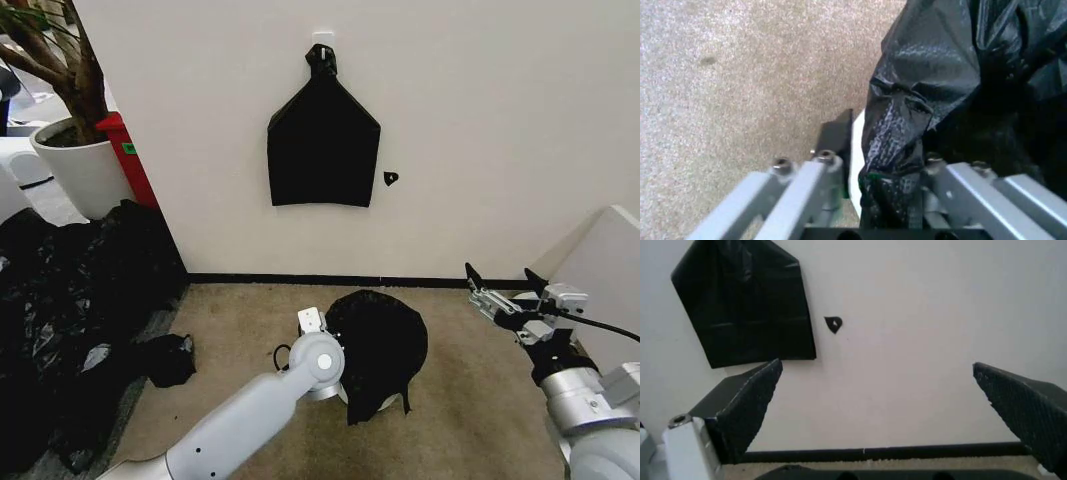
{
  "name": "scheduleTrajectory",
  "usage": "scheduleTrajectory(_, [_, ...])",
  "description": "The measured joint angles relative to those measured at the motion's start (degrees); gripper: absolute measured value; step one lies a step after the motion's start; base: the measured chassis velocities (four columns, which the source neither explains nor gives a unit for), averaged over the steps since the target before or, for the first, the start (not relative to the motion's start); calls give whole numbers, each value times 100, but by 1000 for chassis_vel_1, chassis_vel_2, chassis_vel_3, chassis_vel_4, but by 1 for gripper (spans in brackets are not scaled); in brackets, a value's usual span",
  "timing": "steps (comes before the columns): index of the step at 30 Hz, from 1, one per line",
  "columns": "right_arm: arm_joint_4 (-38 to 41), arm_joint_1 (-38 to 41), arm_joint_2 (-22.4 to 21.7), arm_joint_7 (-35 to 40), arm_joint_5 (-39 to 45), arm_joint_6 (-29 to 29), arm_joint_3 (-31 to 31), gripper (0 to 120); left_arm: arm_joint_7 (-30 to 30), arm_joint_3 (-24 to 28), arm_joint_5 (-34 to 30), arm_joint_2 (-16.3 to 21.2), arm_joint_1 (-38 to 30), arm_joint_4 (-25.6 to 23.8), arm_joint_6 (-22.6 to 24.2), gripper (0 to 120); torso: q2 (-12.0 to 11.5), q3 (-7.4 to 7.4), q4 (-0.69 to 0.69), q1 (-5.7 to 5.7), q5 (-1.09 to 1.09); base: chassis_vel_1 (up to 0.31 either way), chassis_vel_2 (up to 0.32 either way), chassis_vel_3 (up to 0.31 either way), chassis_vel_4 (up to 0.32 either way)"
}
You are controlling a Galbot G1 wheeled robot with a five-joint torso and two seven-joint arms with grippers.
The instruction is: Place the garbage bag over the trash bin.
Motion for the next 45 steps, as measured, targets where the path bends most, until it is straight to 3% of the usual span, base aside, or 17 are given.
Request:
scheduleTrajectory(3, [11, -35, 14, 12, 26, -14, 6, 100, 1, 5, 0, 119, 24, -205, -36, 39, 0, 1, -1, 0, -1, 0, 0, 0, 0])
scheduleTrajectory(5, [11, -37, 19, 13, 27, -16, 3, 100, 8, 5, 2, 154, 29, -260, -49, 41, 0, 1, -1, 0, 0, 0, 0, 0, 0])
scheduleTrajectory(11, [11, -37, 85, 35, 14, -31, -116, 100, 209, -11, 312, 339, 72, -561, -155, 68, -1, 1, 0, 0, 0, 0, 0, 0, 0])
scheduleTrajectory(13, [11, -39, 90, 48, 11, -34, -136, 100, 211, -13, 324, 345, 71, -594, -159, 71, 0, 1, -1, 0, 0, 0, 0, 0, 0])
scheduleTrajectory(19, [9, -60, 143, 63, -17, -36, -242, 100, 206, -69, 68, 623, 59, -1195, -150, 97, 0, 0, -1, 0, 1, 0, 0, 0, 0])
scheduleTrajectory(24, [8, -47, 141, 71, -16, -39, -271, 100, 166, -192, -170, 926, 162, -1498, -85, 100, 0, 0, -1, 0, 0, 0, 0, 0, 0])
scheduleTrajectory(28, [7, -58, 161, 80, -29, -44, -313, 100, 524, -407, 34, 1166, 348, -1648, -176, 100, 0, 0, 0, 0, -2, 0, 0, 0, 0])
scheduleTrajectory(32, [5, -163, 270, 87, -156, -41, -403, 100, 1289, -857, 571, 1428, 541, -1906, -491, 100, 0, 0, 0, 0, -2, 0, 0, 0, 0])
scheduleTrajectory(34, [4, -239, 350, 75, -266, -26, -438, 100, 1746, -1038, 1225, 1599, 609, -1959, -736, 100, -1, 0, -1, 0, -1, 0, 0, 0, 0])
scheduleTrajectory(35, [3, -285, 404, 58, -360, -1, -457, 100, 2157, -1174, 1906, 1751, 644, -1964, -975, 100, 0, 0, -1, 0, -1, 0, 0, 0, 0])
scheduleTrajectory(36, [3, -285, 404, 58, -360, -1, -457, 100, 2157, -1174, 1906, 1751, 644, -1964, -975, 100, 0, 0, -1, 0, -1, 0, 0, 0, 0])
scheduleTrajectory(37, [3, -314, 438, 42, -444, 21, -472, 100, 2487, -1288, 2429, 1884, 666, -1960, -1178, 100, 0, 0, 0, 0, -2, 0, 0, 0, 0])
scheduleTrajectory(41, [1, -437, 617, -82, -952, 132, -563, 100, 3562, -1923, 3976, 2642, 845, -2078, -1899, 100, 0, 0, 0, 0, 0, 0, 0, 0, 0])
scheduleTrajectory(45, [0, -503, 802, -88, -1385, 242, -723, 100, 3988, -2365, 4374, 3486, 1348, -2428, -2095, 100, -1, 0, -2, 0, -5, 0, 0, 0, 0])
